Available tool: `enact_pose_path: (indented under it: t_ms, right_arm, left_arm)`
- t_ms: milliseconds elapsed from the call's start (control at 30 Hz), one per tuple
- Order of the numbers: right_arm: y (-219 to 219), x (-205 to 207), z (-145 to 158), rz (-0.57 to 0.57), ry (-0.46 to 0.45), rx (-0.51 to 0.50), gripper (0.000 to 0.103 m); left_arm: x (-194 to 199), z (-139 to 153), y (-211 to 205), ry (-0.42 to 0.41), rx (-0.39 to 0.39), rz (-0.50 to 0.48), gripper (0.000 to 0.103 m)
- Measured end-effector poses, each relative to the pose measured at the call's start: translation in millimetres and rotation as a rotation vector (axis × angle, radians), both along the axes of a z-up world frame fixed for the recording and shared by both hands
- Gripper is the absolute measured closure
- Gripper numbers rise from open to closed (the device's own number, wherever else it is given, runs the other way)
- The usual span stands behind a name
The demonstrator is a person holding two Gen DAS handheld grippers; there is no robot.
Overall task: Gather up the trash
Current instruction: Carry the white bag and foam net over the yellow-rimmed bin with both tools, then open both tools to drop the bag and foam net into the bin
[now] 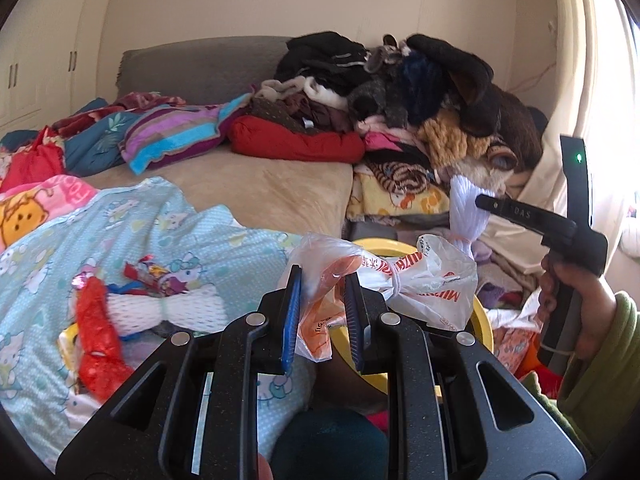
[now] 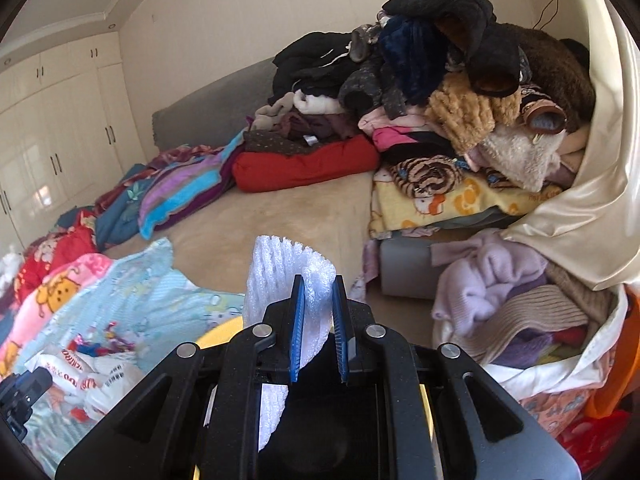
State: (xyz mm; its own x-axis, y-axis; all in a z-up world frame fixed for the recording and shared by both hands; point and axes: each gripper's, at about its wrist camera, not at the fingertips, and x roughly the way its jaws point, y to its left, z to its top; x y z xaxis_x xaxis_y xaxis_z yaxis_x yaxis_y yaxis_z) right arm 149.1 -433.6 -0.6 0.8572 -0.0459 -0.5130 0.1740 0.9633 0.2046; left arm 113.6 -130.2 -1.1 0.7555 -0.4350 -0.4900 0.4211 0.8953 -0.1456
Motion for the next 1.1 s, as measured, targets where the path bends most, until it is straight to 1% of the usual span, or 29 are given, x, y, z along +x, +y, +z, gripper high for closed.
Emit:
enact_pose_path:
  t_ms: [233, 400, 433, 500, 533, 567, 600, 633, 700, 767, 800, 867, 967, 1100]
  right_arm:
    - [-4, 4, -12, -0.015, 0.017, -0.04, 0.089]
    - [-8, 7, -21, -0.016, 0.037, -0.029, 0.089]
    - [-9, 8, -22, -0.016, 0.041, -0.024, 0.087]
    - [-11, 10, -25, -0.001, 0.045, 0.003, 0.086]
    - [-11, 10, -26, 0.004, 0.046, 0.014, 0.084]
    - [-12, 11, -27, 0.01, 0.047, 0.024, 0.081]
    - [-12, 12, -27, 0.015, 0.048, 0.036, 0.073]
    - [-12, 11, -27, 0.015, 0.046, 0.041, 0.063]
    - [-12, 11, -27, 0.014, 0.041, 0.054, 0.058]
    - [-10, 11, -27, 0.015, 0.043, 0.064, 0.056]
    - [-9, 11, -27, 0.015, 0.045, 0.077, 0.052]
    - [-7, 11, -26, 0.021, 0.038, 0.099, 0.051]
    - [2, 9, -22, 0.049, 0.017, 0.124, 0.049]
    - [21, 5, -13, 0.105, -0.021, 0.143, 0.042]
  left_arm:
    - [0, -13, -29, -0.004, 0.075, -0.053, 0.088]
    - [-1, -20, -44, -0.002, 0.109, -0.082, 0.087]
    - [-1, -22, -47, -0.001, 0.115, -0.088, 0.087]
    - [0, -25, -53, 0.005, 0.125, -0.106, 0.085]
    - [0, -26, -55, 0.008, 0.126, -0.113, 0.084]
    - [0, -28, -57, 0.017, 0.118, -0.126, 0.076]
    - [0, -29, -57, 0.024, 0.107, -0.136, 0.059]
    - [-1, -30, -58, 0.029, 0.092, -0.142, 0.049]
    - [-4, -29, -54, 0.02, 0.053, -0.138, 0.022]
    - [-6, -27, -50, 0.016, 0.024, -0.123, 0.011]
    - [-6, -26, -46, 0.015, 0.006, -0.112, 0.011]
    - [-8, -24, -38, 0.014, -0.026, -0.093, 0.011]
    - [-10, -22, -29, 0.003, -0.033, -0.061, 0.011]
    - [-10, -17, -14, -0.005, -0.051, -0.017, 0.011]
